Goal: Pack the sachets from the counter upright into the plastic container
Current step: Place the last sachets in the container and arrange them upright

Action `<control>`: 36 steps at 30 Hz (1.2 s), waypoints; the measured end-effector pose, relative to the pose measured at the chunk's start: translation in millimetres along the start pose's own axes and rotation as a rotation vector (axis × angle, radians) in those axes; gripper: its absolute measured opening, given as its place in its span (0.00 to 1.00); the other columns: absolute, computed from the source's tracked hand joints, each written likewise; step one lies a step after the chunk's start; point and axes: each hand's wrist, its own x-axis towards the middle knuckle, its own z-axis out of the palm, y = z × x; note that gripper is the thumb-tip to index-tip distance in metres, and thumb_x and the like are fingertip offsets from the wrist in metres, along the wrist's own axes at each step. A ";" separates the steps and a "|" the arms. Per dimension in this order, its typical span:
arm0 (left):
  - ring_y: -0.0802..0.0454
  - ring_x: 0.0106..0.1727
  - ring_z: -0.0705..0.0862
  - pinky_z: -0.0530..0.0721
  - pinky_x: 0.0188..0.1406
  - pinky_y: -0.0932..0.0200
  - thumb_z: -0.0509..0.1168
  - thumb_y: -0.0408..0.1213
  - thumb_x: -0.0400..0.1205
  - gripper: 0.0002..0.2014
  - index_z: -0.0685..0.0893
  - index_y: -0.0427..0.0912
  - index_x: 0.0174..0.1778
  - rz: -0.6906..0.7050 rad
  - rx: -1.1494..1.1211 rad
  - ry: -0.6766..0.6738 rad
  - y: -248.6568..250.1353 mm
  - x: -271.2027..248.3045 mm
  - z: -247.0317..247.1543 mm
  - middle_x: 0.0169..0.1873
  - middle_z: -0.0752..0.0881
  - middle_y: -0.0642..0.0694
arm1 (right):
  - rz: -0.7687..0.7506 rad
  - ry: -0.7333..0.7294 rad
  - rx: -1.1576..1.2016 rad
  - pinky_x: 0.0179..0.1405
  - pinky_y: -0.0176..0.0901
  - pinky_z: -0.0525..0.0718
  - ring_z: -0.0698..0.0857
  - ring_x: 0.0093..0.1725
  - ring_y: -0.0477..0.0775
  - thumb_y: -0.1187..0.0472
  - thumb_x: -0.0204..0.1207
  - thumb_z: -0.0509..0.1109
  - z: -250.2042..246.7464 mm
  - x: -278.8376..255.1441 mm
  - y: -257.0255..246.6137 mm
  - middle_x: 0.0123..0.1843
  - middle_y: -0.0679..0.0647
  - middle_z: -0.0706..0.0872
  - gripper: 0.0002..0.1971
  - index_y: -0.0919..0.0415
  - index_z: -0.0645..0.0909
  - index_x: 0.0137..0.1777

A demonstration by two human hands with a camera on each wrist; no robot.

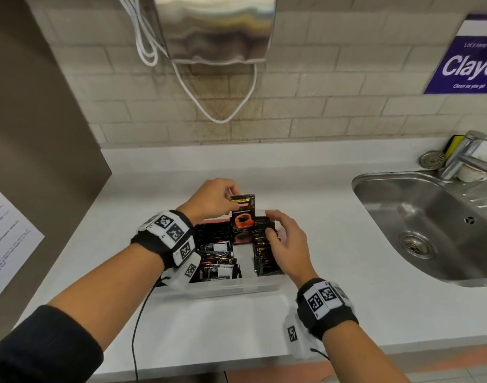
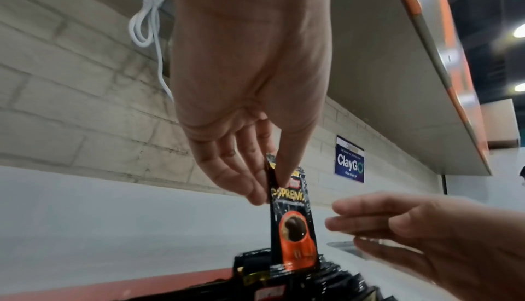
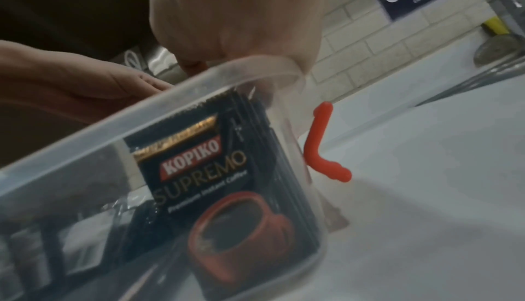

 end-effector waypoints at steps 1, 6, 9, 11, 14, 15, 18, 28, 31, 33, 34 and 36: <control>0.53 0.35 0.87 0.79 0.34 0.63 0.76 0.33 0.78 0.08 0.84 0.46 0.48 -0.019 0.034 0.003 -3.2 -0.8 0.3 0.37 0.86 0.48 | -0.016 -0.031 -0.064 0.81 0.55 0.70 0.70 0.82 0.48 0.66 0.82 0.68 1.8 0.2 0.9 0.76 0.51 0.80 0.21 0.54 0.79 0.75; 0.48 0.38 0.90 0.87 0.43 0.56 0.75 0.32 0.78 0.07 0.86 0.41 0.50 -0.062 0.056 0.001 -6.6 -4.7 12.0 0.36 0.88 0.46 | -0.064 -0.164 -0.293 0.87 0.57 0.53 0.57 0.88 0.50 0.61 0.84 0.65 7.8 3.4 3.2 0.84 0.51 0.71 0.26 0.54 0.72 0.82; 0.47 0.42 0.89 0.86 0.46 0.55 0.76 0.33 0.78 0.07 0.87 0.40 0.50 -0.083 0.055 0.026 -3.9 -1.7 17.6 0.36 0.87 0.48 | -0.111 -0.228 -0.379 0.85 0.43 0.49 0.56 0.88 0.52 0.60 0.84 0.64 10.6 4.0 4.1 0.86 0.54 0.67 0.27 0.58 0.68 0.84; 0.46 0.44 0.88 0.86 0.46 0.55 0.76 0.33 0.78 0.07 0.86 0.39 0.50 -0.103 0.058 0.034 -1.3 0.5 20.7 0.35 0.84 0.51 | -0.141 -0.256 -0.435 0.84 0.39 0.45 0.57 0.88 0.53 0.61 0.84 0.62 13.0 3.9 4.7 0.86 0.56 0.66 0.28 0.60 0.67 0.85; 0.44 0.48 0.88 0.84 0.47 0.55 0.74 0.31 0.79 0.06 0.86 0.40 0.50 -0.128 0.072 0.051 1.5 2.3 23.2 0.38 0.83 0.49 | -0.163 -0.257 -0.489 0.85 0.43 0.42 0.58 0.87 0.57 0.62 0.84 0.62 14.6 4.4 4.9 0.86 0.58 0.67 0.28 0.61 0.66 0.85; 0.43 0.48 0.88 0.85 0.47 0.54 0.73 0.30 0.78 0.06 0.86 0.40 0.49 -0.142 0.064 0.054 1.8 2.4 23.2 0.39 0.84 0.48 | -0.169 -0.255 -0.501 0.85 0.44 0.42 0.59 0.87 0.57 0.62 0.85 0.61 15.2 4.5 5.2 0.85 0.58 0.68 0.28 0.61 0.67 0.84; 0.45 0.42 0.90 0.89 0.47 0.50 0.72 0.30 0.78 0.05 0.85 0.40 0.48 -0.205 0.029 0.073 1.1 2.5 21.0 0.40 0.88 0.44 | -0.173 -0.254 -0.553 0.84 0.43 0.41 0.60 0.87 0.58 0.60 0.86 0.60 17.0 5.2 7.7 0.85 0.59 0.68 0.27 0.62 0.68 0.84; 0.50 0.37 0.86 0.83 0.36 0.58 0.72 0.32 0.77 0.05 0.84 0.44 0.45 -0.160 0.063 0.052 6.3 1.9 16.8 0.36 0.84 0.50 | -0.149 -0.277 -0.629 0.88 0.48 0.45 0.62 0.86 0.57 0.56 0.86 0.58 18.8 6.9 9.6 0.85 0.60 0.69 0.27 0.63 0.68 0.84; 0.44 0.46 0.89 0.89 0.50 0.49 0.73 0.31 0.77 0.06 0.85 0.42 0.48 -0.162 0.079 0.010 8.3 3.2 20.7 0.40 0.85 0.46 | -0.146 -0.272 -0.627 0.88 0.47 0.46 0.62 0.86 0.56 0.55 0.87 0.58 18.3 6.8 9.0 0.85 0.59 0.70 0.27 0.64 0.67 0.84; 0.44 0.47 0.87 0.87 0.48 0.51 0.74 0.30 0.78 0.06 0.84 0.42 0.46 -0.145 0.149 -0.025 7.9 4.6 24.0 0.40 0.84 0.47 | -0.147 -0.269 -0.616 0.88 0.46 0.46 0.62 0.86 0.56 0.55 0.87 0.58 18.3 7.1 9.0 0.85 0.59 0.69 0.27 0.64 0.67 0.84; 0.45 0.47 0.85 0.83 0.46 0.54 0.74 0.30 0.78 0.06 0.84 0.42 0.44 -0.132 0.196 -0.039 7.2 5.1 25.6 0.39 0.83 0.49 | -0.145 -0.269 -0.604 0.88 0.46 0.45 0.61 0.86 0.56 0.55 0.87 0.58 18.5 6.9 9.0 0.85 0.59 0.69 0.27 0.64 0.68 0.84; 0.47 0.46 0.83 0.80 0.45 0.56 0.76 0.31 0.78 0.07 0.84 0.44 0.42 -0.122 0.269 -0.072 4.9 5.3 28.6 0.39 0.81 0.51 | -0.137 -0.258 -0.556 0.88 0.45 0.47 0.61 0.87 0.56 0.55 0.86 0.59 18.2 5.8 9.1 0.85 0.59 0.69 0.27 0.64 0.69 0.83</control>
